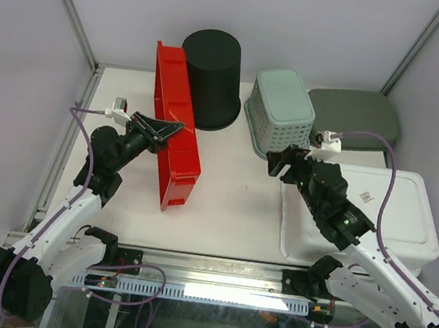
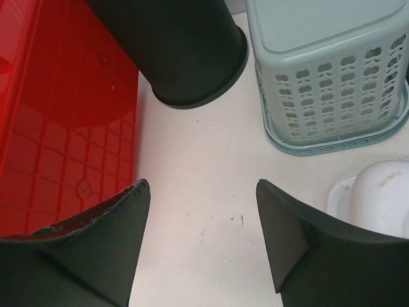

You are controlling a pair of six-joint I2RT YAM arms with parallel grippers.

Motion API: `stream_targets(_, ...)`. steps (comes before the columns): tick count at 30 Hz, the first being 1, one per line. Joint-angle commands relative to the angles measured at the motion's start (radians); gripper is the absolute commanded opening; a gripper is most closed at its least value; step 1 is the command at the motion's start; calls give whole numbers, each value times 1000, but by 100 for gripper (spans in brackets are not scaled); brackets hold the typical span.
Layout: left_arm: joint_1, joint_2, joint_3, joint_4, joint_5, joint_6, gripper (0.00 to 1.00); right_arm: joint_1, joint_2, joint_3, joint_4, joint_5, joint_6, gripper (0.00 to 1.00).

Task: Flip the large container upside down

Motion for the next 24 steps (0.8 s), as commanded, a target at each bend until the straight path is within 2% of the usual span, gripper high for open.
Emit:
stream_targets(1,-11,-4,-43,325,66,-79,0,0,-15,51,21,-10,-19,71)
stream_targets(6,-7,-21,-77,349,50,-94,0,0,-18,47,15,-6,-23,71)
stream_targets(12,88,-5,-193,518,131,-251,0,1,-12,45,12,-9,-26,71)
stream_targets(18,165,-10,-212,503,199,-278,0,-1,-7,38,13,-28,-16,71)
stream_targets(24,232,-3,-303,576,300,-370,0,0,-4,29,20,-42,-8,71)
